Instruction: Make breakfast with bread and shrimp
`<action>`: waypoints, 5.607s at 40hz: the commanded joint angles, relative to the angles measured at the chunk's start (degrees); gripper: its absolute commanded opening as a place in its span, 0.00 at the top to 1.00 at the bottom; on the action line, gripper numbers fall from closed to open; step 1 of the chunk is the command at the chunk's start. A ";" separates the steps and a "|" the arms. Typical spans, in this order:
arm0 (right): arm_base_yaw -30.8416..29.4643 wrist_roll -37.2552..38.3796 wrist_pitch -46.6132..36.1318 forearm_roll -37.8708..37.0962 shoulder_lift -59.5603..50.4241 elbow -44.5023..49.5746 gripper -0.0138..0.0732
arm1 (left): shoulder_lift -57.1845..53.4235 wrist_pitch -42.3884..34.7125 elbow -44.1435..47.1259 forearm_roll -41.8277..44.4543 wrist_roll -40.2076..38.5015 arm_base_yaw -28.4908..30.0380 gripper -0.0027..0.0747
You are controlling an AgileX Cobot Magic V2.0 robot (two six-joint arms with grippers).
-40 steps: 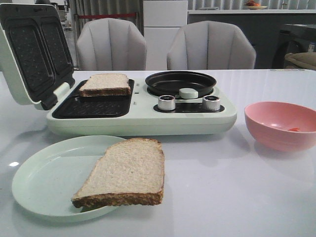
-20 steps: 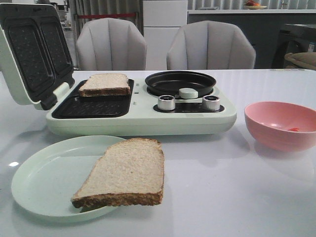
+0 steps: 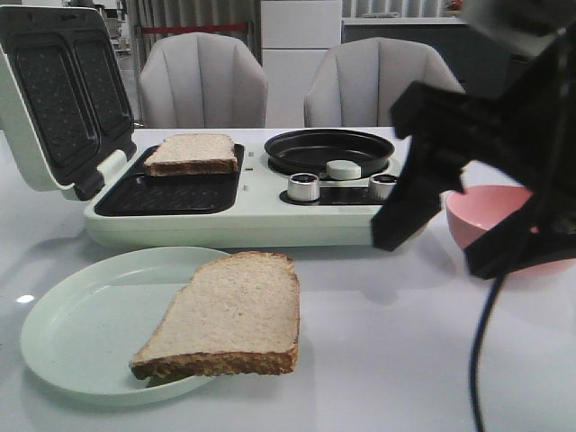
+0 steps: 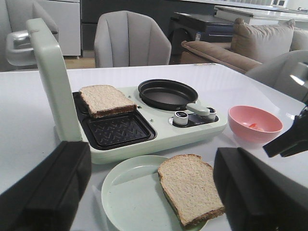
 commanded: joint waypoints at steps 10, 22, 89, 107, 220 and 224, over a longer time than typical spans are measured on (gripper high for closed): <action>1.76 -1.37 -4.72 7.85 13.30 -8.73 0.17 | -0.90 -4.75 -1.47 -0.79 -0.67 -0.37 0.21; 1.76 -8.91 -4.90 16.95 18.52 -13.37 0.17 | -0.90 -4.75 -1.47 -0.79 -0.67 -0.37 0.21; 1.80 -27.38 -4.09 35.82 17.48 -25.88 0.69 | -0.90 -4.75 -1.47 -0.79 -0.67 -0.37 0.21; 1.52 -27.42 -3.22 35.33 31.25 -49.53 0.69 | -0.90 -4.75 -1.47 -0.79 -0.67 -0.37 0.21; -6.75 7.42 -20.33 -35.77 -55.18 15.79 0.20 | -0.90 -4.96 -1.47 -0.79 -0.67 -0.37 0.21; -6.75 7.42 -20.84 -35.77 -62.55 20.10 0.20 | -0.90 -4.96 -1.47 -0.79 -0.67 -0.37 0.21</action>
